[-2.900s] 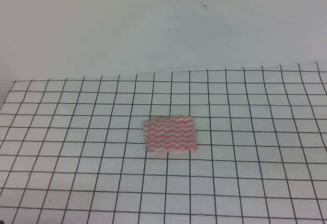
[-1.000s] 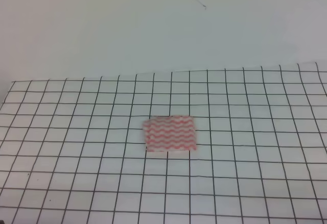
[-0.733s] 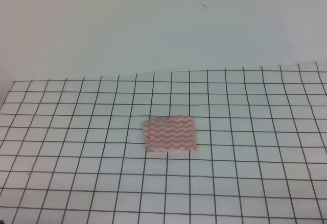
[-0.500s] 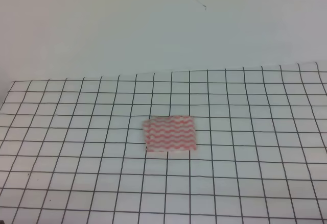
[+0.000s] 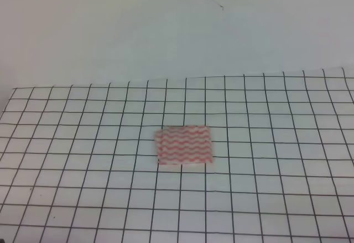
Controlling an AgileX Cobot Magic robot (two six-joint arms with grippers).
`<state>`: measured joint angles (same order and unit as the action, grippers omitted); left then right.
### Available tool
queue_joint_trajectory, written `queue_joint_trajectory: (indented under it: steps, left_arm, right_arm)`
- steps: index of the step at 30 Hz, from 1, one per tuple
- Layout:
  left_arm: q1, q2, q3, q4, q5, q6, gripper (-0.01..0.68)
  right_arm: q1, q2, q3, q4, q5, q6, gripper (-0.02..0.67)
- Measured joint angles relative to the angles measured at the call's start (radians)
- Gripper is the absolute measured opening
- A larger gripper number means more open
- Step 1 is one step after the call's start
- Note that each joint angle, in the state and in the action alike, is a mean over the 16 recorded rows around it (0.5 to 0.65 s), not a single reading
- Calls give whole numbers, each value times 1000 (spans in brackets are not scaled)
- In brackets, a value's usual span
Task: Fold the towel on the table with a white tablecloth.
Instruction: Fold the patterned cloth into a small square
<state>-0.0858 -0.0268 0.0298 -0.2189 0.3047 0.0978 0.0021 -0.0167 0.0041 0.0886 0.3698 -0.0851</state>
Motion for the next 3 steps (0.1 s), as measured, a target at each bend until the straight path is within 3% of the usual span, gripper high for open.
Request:
queue_joint_trajectory:
  steps: [3]
  left_arm:
    - [0,0,-1,0,1,0,0]
  right_arm:
    - [0,0,0,0,0,0,-1]
